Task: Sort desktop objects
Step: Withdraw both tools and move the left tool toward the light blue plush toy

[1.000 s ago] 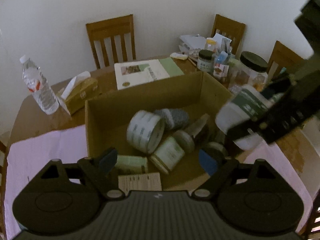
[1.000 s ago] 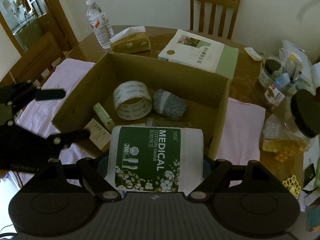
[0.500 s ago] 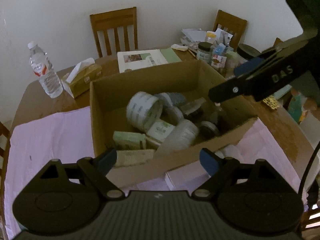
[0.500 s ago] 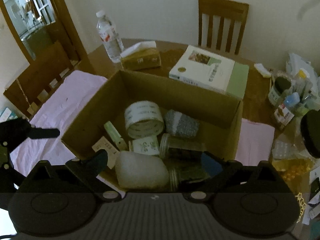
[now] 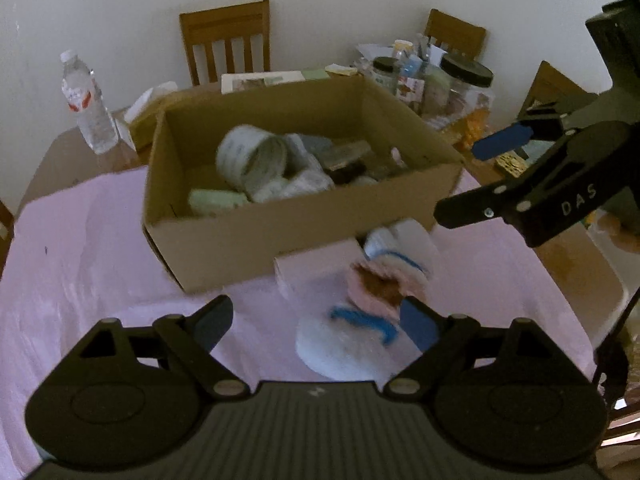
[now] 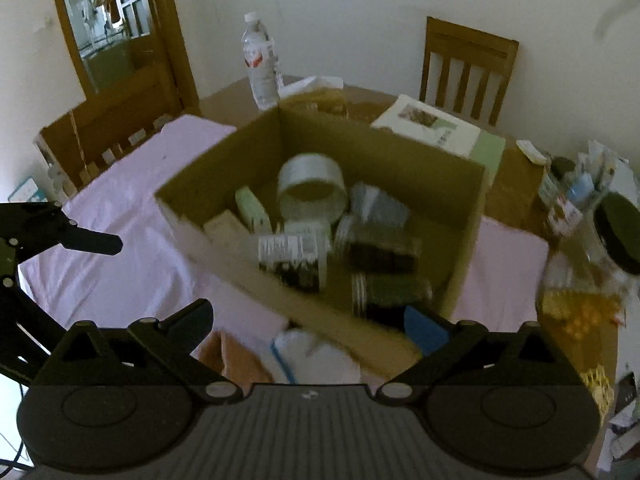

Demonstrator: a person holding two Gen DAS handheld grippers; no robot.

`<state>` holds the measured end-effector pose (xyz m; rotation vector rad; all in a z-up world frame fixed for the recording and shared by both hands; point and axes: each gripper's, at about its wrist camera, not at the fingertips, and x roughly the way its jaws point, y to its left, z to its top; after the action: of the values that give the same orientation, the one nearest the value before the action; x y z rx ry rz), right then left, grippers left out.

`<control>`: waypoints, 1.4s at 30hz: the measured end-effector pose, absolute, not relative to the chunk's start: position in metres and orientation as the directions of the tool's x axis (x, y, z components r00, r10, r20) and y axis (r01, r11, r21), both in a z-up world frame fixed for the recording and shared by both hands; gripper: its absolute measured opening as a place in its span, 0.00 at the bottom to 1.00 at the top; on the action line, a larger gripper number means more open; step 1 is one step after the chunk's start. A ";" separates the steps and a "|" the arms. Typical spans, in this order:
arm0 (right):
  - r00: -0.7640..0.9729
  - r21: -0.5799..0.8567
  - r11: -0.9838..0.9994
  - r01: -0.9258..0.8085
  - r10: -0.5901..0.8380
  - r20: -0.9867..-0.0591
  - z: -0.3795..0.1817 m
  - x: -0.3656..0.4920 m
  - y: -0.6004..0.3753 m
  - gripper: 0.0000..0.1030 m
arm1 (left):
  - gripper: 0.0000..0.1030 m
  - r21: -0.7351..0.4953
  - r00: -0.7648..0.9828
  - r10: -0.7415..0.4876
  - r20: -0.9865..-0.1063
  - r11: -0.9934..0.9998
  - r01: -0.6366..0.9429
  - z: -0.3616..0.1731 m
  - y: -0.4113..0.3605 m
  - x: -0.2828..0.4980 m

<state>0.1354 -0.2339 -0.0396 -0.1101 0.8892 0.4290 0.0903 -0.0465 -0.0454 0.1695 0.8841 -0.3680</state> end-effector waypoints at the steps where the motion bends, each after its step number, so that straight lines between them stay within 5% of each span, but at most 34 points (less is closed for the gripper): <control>1: 0.549 0.079 0.910 -0.407 0.313 -0.775 -0.042 0.128 -0.236 1.00 | 0.88 -0.006 0.576 -0.242 -0.781 0.925 0.380 -0.047 -0.048 0.085; 42: 0.496 0.010 0.963 -0.268 0.147 -0.856 -0.120 -0.005 -0.311 1.00 | 0.88 -0.011 0.534 -0.325 -0.780 0.861 0.508 -0.094 -0.158 -0.023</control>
<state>-0.0046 -0.3108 -0.1203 -0.1304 1.0224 0.2526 -0.0227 -0.1580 -0.0943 0.2287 0.8763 -0.5017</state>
